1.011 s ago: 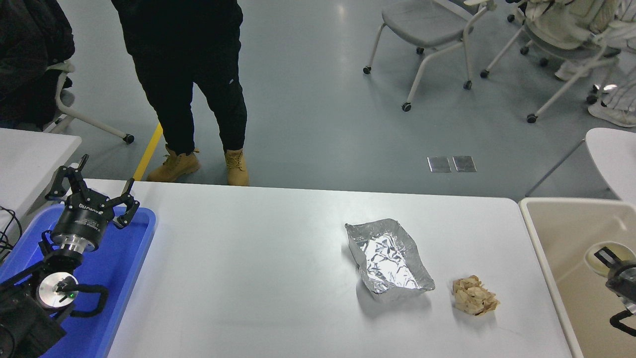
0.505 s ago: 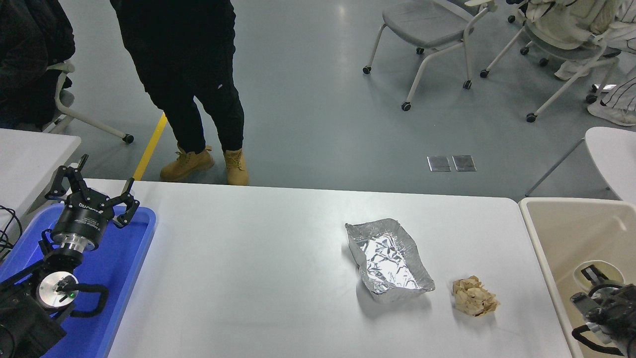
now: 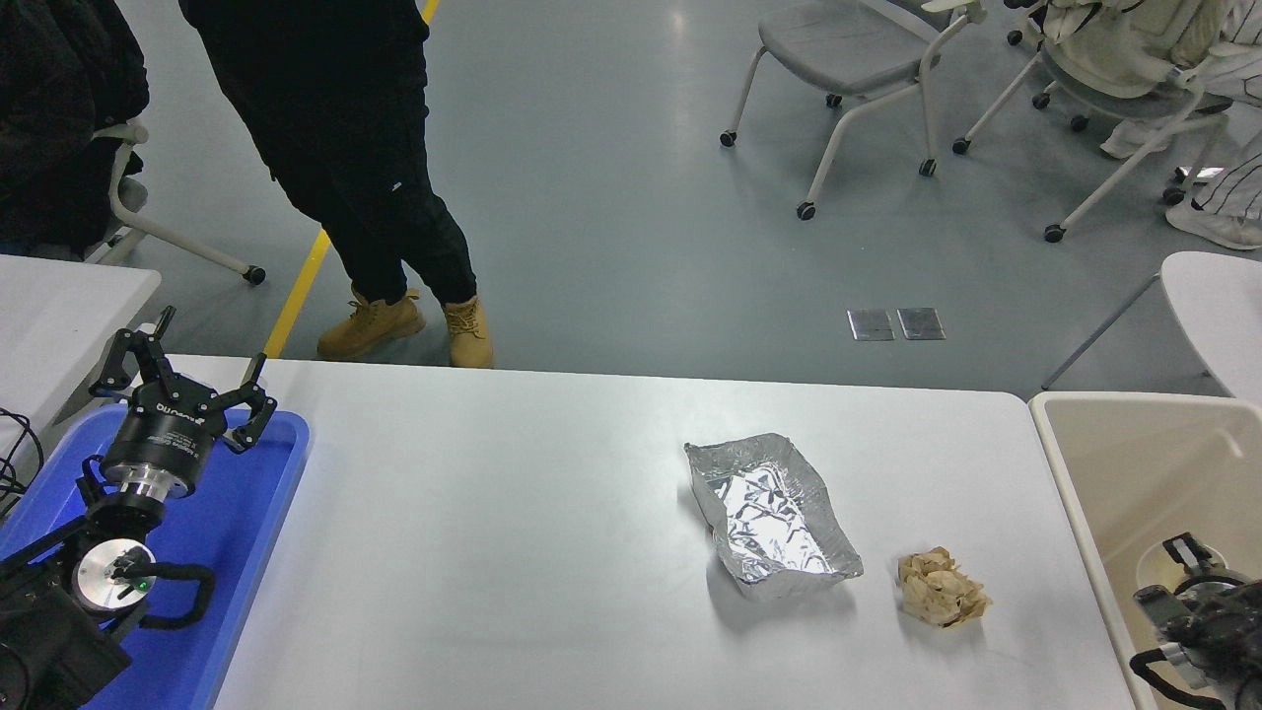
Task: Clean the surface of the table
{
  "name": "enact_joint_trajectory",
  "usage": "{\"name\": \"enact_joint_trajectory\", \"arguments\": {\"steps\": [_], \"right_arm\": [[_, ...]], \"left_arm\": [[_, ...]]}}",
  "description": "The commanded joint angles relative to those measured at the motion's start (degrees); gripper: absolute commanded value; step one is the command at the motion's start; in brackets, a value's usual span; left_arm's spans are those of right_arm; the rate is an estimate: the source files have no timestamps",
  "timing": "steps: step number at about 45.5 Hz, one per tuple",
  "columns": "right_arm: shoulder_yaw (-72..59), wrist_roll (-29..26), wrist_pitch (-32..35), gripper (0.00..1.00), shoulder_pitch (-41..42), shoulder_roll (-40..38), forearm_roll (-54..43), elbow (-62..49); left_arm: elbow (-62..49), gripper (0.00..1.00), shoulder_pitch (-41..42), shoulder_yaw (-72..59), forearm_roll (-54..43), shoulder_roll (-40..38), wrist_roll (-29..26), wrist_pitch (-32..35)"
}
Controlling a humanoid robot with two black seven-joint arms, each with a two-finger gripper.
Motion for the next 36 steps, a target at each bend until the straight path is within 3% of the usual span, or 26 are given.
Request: {"name": "enact_joint_trajectory", "arguments": {"steps": [1,24,36], "right_arm": [[5.26,-0.02,-0.01,1.00,2.56,-0.97,0.18,-0.49],[5.36,-0.02,0.08,1.00,7.39,-4.31,0.18,1.44],[5.97,0.68,-0.45,1.00,9.24,-14.14,0.18,20.76]], "left_arm": [[0.05,1.00,0.00,0.00,0.00,0.00,0.00,0.02],[-0.04,1.00,0.00,0.00,0.00,0.00,0.00,0.02],[-0.04,1.00,0.00,0.00,0.00,0.00,0.00,0.02]]}}
